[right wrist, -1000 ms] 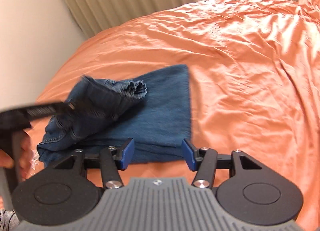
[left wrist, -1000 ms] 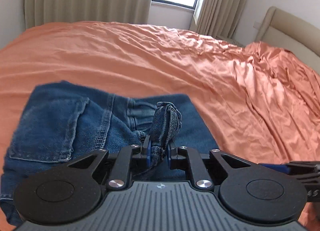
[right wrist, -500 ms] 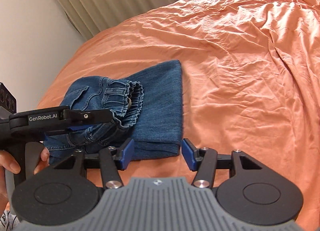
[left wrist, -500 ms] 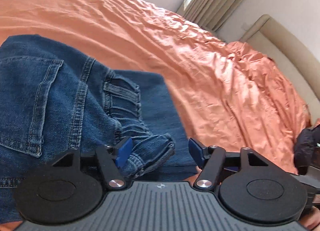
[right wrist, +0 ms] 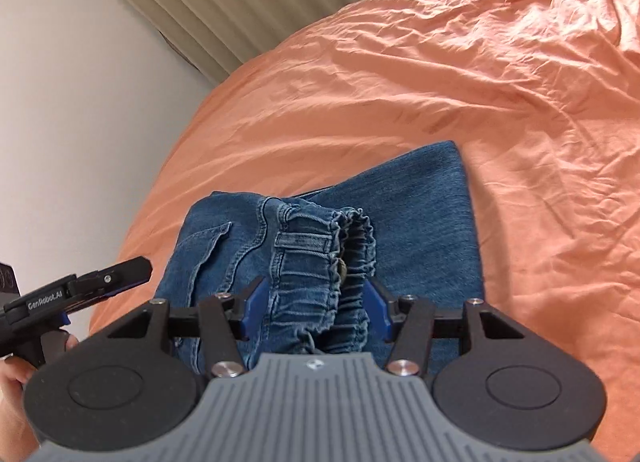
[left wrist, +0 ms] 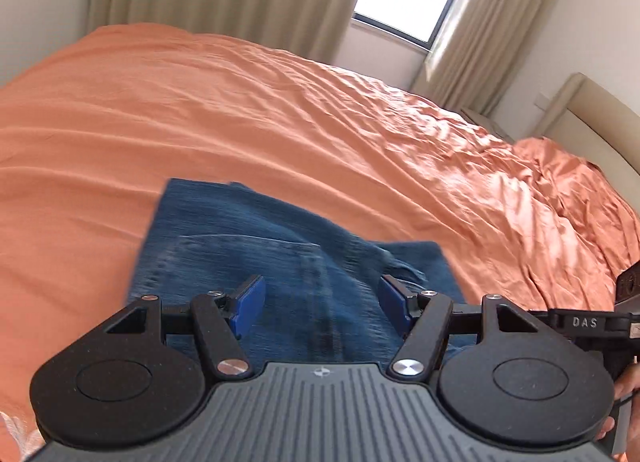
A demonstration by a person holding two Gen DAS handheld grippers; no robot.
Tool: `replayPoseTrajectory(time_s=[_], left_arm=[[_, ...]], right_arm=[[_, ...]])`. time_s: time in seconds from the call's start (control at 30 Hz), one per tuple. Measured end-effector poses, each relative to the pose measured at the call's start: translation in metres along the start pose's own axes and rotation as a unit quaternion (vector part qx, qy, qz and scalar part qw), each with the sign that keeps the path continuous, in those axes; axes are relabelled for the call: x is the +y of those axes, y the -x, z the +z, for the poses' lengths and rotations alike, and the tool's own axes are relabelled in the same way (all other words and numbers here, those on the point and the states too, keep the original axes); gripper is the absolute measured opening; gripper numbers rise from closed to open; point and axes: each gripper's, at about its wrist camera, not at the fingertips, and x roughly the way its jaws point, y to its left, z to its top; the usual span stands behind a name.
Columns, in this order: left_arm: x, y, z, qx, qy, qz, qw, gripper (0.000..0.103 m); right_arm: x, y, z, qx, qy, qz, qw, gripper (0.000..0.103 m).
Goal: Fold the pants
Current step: 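Close the right tool on the elastic waistband edge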
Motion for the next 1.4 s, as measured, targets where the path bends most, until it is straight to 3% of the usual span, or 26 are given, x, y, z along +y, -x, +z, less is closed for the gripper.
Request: replayPoseTrajectory(time_s=[0.17,0.3,0.33,0.4,0.5,0.63,0.8,0.93,1.0,1.13,1.33,1.4], left_arm=[[0.031,-0.009,0.005,-0.011,0.027,0.008,0.9995,0.074],[0.053,-0.013,0.005,-0.018,0.049,0.010,0.9986,0.074],[0.059,-0.013,0.005,-0.018,0.056,0.010,0.9982,0.074],[0.068,-0.012,0.004,-0.017,0.072,0.007,0.9972,0.074],[0.078,-0.008,0.002,-0.019,0.086,0.009,0.9961,0.071],[0.083,0.006,-0.001,-0.033,0.095,0.009,0.9948,0.069],[0.086,0.030,-0.004,-0.057,0.113,0.008,0.9919,0.069],[0.083,0.048,-0.001,-0.077,0.123,0.000,0.9893,0.069],[0.080,0.052,0.001,-0.081,0.123,-0.005,0.9890,0.069],[0.071,0.050,0.004,-0.079,0.108,-0.015,0.9909,0.069],[0.052,0.016,0.002,-0.040,0.077,-0.028,0.9958,0.069],[0.045,0.003,-0.003,-0.025,0.063,-0.029,0.9973,0.068]], right_arm=[[-0.025,-0.053,0.020,0.030,-0.059,0.033,0.997,0.051],[-0.047,-0.083,0.026,0.039,-0.126,0.075,0.988,0.050],[-0.051,-0.088,0.027,0.038,-0.142,0.087,0.985,0.048],[-0.053,-0.094,0.029,0.042,-0.157,0.102,0.981,0.030],[-0.038,-0.085,0.030,0.029,-0.116,0.092,0.989,0.016],[0.012,-0.050,0.042,-0.005,-0.031,0.080,0.996,0.014],[0.113,-0.004,0.070,-0.031,0.090,0.069,0.993,0.014],[0.177,0.020,0.089,-0.034,0.149,0.057,0.987,0.014],[0.184,0.025,0.097,-0.030,0.145,0.044,0.988,0.014],[0.141,0.027,0.104,-0.017,0.098,0.000,0.995,0.013],[0.020,-0.005,0.089,0.012,0.019,-0.093,0.995,0.013],[-0.013,-0.019,0.079,0.018,-0.009,-0.103,0.994,0.013]])
